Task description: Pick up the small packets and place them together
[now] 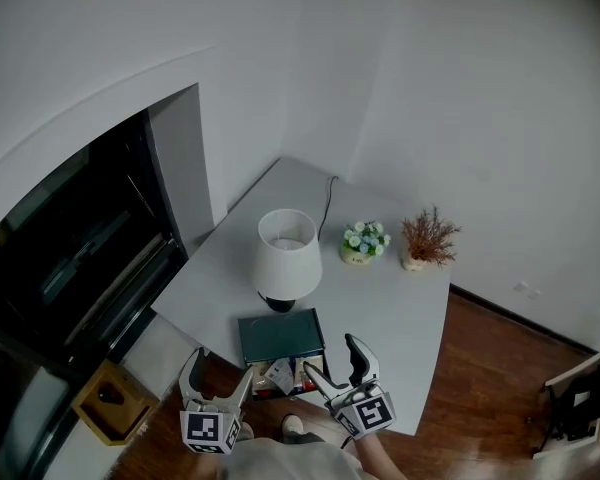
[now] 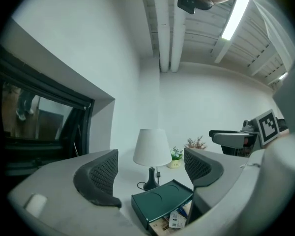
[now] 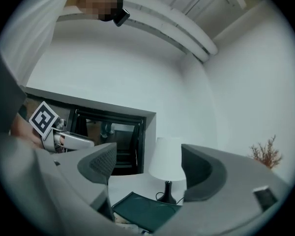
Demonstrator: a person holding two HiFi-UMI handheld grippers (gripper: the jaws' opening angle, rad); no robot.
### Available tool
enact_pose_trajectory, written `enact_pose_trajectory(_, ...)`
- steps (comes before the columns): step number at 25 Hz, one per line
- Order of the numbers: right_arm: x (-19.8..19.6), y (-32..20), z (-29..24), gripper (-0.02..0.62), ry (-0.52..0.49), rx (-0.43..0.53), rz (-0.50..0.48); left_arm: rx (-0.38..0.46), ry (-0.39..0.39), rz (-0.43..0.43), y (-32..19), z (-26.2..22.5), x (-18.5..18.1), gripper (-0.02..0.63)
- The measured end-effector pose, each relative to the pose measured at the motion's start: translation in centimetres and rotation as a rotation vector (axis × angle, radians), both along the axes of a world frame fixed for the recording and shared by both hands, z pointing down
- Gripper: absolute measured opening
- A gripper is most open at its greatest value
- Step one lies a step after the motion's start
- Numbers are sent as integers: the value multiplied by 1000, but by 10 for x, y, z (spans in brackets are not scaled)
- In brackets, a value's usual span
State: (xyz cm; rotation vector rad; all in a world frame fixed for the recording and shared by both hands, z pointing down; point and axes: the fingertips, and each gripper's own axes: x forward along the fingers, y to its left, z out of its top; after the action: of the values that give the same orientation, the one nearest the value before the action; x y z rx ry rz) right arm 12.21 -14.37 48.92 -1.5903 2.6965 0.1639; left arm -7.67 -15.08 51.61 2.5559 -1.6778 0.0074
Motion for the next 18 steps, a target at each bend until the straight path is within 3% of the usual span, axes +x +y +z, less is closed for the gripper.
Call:
enact_pose_trajectory(3, -9, -1, 21, 383, -7, -113, -71, 9, -19, -56, -3, 0, -7, 420)
enact_pose_trajectory(6, -26, -5, 71, 380, 28, -328, -154, 36, 27, -63, -5, -5, -10, 420)
enact_pose_trajectory(8, -35, -4, 112, 333, 102, -458, -179, 37, 45, -57, -5, -5, -11, 422)
enact_pose_trajectory(13, -67, 0, 220, 333, 319, -682, -268, 14, 45, -60, -5, 4, -16, 422)
enact_pose_trajectory(18, -91, 1, 291, 333, 535, -790, -314, -2, 40, -61, -1, 9, -23, 422)
